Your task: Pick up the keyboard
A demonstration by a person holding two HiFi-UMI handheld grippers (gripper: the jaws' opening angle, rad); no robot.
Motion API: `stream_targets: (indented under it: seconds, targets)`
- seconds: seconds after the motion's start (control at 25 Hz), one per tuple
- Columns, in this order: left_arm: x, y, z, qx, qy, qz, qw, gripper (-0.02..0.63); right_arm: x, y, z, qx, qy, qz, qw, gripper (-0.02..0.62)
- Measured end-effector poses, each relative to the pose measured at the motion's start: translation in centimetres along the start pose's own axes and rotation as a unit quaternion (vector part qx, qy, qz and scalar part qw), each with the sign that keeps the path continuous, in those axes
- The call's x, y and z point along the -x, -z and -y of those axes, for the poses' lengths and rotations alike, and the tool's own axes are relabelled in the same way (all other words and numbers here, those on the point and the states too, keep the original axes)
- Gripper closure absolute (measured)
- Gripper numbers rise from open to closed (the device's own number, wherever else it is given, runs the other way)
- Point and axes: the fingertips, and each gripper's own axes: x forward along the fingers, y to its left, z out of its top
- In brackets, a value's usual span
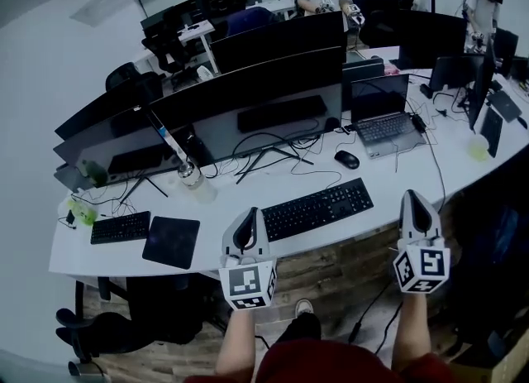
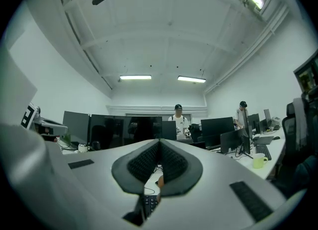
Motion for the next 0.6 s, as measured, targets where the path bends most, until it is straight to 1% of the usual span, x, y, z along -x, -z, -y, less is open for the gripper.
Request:
stream_targets:
  seconds: [0.32, 0.6]
  targets:
    - [-6.2, 2.5, -4.8, 0.01, 0.006, -0.021, 0.9997, 0.6, -7.5, 1.4, -2.8, 0.009, 0.001, -0.016, 1.0, 0.598]
    - [-10.6, 5.1, -8.6, 0.03, 0.011, -0.044, 0.9985, 0.6, -12.8, 2.9, -5.2, 0.022, 0.001, -0.036, 0.999, 0.598]
